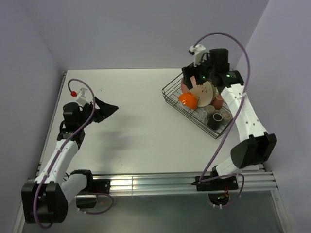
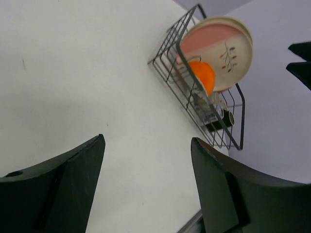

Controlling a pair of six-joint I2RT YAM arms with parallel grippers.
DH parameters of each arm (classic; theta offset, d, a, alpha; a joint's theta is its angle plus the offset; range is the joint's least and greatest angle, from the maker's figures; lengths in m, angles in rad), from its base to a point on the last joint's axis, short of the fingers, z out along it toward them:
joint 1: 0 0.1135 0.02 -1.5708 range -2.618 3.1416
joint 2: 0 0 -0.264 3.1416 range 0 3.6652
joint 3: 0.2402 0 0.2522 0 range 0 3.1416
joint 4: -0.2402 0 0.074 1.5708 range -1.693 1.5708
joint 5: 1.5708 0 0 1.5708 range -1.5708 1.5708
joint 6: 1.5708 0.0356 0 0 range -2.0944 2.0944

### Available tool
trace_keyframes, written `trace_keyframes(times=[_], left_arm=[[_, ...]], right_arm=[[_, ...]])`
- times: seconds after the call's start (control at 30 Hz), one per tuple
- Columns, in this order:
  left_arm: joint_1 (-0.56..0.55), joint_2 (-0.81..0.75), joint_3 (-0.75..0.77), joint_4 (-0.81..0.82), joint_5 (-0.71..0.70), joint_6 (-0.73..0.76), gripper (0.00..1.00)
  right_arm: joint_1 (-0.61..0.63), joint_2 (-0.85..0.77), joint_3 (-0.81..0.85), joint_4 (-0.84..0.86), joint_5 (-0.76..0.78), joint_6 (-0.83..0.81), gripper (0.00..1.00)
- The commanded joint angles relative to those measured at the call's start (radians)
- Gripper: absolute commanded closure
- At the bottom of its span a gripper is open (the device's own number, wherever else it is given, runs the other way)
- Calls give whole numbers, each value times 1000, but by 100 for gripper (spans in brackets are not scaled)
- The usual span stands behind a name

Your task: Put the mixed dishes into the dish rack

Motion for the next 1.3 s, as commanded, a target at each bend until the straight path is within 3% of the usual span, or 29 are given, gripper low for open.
trace_keyframes(times=[0.0, 0.17, 0.37, 0.6, 1.27], left_arm=[[4, -115, 86, -99, -117, 165, 21], [4, -235, 87, -188, -286, 231, 1], [4, -299, 95, -227, -375, 235, 1], [4, -341, 86, -286, -387, 221, 1], [4, -433, 63, -369, -452, 264, 1]], right_arm=[[-96, -131, -35, 63, -107, 236, 0], [-133, -331, -231, 288, 141, 276, 0], [-147, -448, -371, 299, 342, 336, 0], [-171, -568, -530, 334, 404, 370, 0], [-171, -658, -664, 426, 517, 428, 0]])
